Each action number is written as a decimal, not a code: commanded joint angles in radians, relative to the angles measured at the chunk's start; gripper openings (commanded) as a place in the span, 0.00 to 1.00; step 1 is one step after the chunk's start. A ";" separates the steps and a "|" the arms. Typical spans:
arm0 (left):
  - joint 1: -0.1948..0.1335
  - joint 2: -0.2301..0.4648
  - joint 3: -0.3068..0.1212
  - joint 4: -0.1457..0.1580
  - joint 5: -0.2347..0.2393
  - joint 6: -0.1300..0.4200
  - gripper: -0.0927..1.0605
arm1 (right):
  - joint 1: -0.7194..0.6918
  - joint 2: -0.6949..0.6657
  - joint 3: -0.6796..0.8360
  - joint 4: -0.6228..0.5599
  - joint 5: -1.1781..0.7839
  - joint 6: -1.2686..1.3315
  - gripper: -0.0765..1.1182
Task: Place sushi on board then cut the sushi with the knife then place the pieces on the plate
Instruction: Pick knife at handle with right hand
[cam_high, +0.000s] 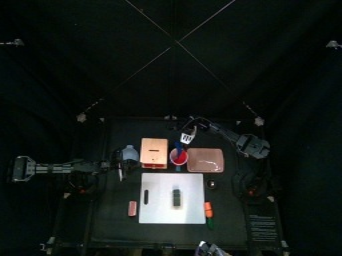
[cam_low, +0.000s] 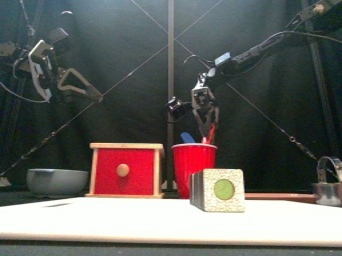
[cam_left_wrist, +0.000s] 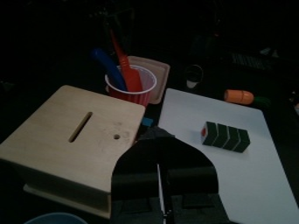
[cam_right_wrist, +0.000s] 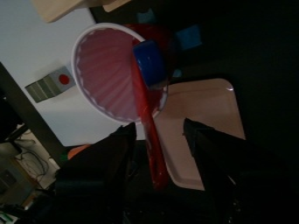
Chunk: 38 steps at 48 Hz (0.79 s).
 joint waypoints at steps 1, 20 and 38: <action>0.003 0.000 -0.011 0.000 -0.003 -0.002 0.07 | 0.006 -0.025 -0.012 0.002 0.000 -0.003 0.76; 0.005 0.000 -0.003 0.000 -0.003 -0.002 0.07 | 0.009 -0.015 -0.023 -0.005 -0.002 -0.002 0.61; 0.005 0.000 -0.003 0.000 -0.003 -0.002 0.07 | 0.017 -0.026 -0.044 -0.012 0.032 0.015 0.34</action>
